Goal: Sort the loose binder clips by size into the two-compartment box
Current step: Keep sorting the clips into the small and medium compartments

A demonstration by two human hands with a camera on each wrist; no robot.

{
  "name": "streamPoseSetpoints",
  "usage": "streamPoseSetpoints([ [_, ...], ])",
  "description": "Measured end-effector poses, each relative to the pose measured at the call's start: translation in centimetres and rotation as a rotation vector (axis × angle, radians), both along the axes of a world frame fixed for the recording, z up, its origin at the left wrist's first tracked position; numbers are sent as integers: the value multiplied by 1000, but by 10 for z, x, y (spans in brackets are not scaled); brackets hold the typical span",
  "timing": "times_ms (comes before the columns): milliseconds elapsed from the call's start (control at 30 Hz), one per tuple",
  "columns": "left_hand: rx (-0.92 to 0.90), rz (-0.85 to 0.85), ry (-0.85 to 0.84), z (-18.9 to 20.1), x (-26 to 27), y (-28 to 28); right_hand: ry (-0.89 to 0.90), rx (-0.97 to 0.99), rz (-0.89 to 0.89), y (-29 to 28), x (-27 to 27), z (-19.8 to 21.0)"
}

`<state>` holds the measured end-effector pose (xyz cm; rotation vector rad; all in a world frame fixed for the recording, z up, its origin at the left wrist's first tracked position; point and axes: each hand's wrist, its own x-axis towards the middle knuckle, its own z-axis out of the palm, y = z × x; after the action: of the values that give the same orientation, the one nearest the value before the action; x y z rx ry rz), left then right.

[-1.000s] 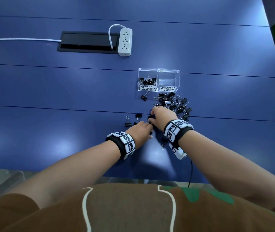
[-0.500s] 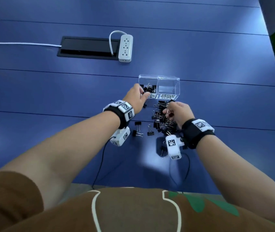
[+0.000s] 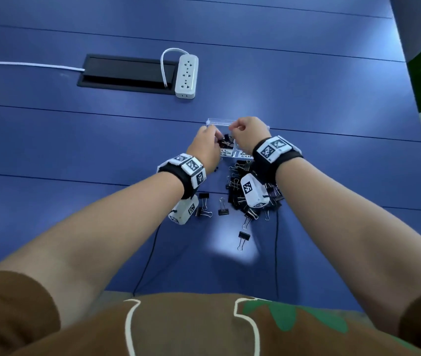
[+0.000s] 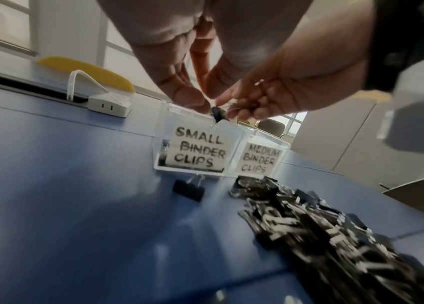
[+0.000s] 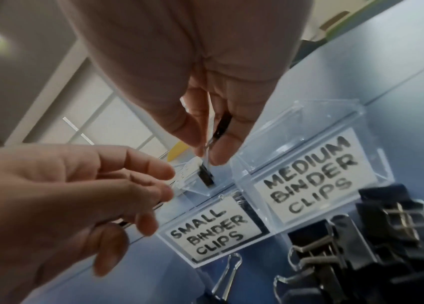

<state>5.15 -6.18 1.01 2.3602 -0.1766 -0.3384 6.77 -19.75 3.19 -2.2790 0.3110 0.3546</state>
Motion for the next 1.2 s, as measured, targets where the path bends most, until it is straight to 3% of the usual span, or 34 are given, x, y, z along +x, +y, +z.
streamPoseSetpoints([
  [100, 34, -64, 46, -9, -23, 1, -35, -53, 48, 3, -5, 5],
  [200, 118, -240, 82, -22, -43, -3, -87, 35, -25, -8, -16, 2],
  [333, 184, -374, 100, -35, -58, -15, -57, -54, -89, -33, -48, -12],
  [533, 217, -349, 142, -42, -59, -15, 124, -231, 96, -44, -98, -50],
  [933, 106, -245, 110, -35, -57, 33, 85, -204, 59, -53, -108, -54],
  [1067, 97, -148, 136, -33, -52, 54, -29, -182, 153, -35, -101, -48],
  [1200, 192, -71, 130, -33, -50, 58, -23, -205, 303, -10, -88, -50],
])
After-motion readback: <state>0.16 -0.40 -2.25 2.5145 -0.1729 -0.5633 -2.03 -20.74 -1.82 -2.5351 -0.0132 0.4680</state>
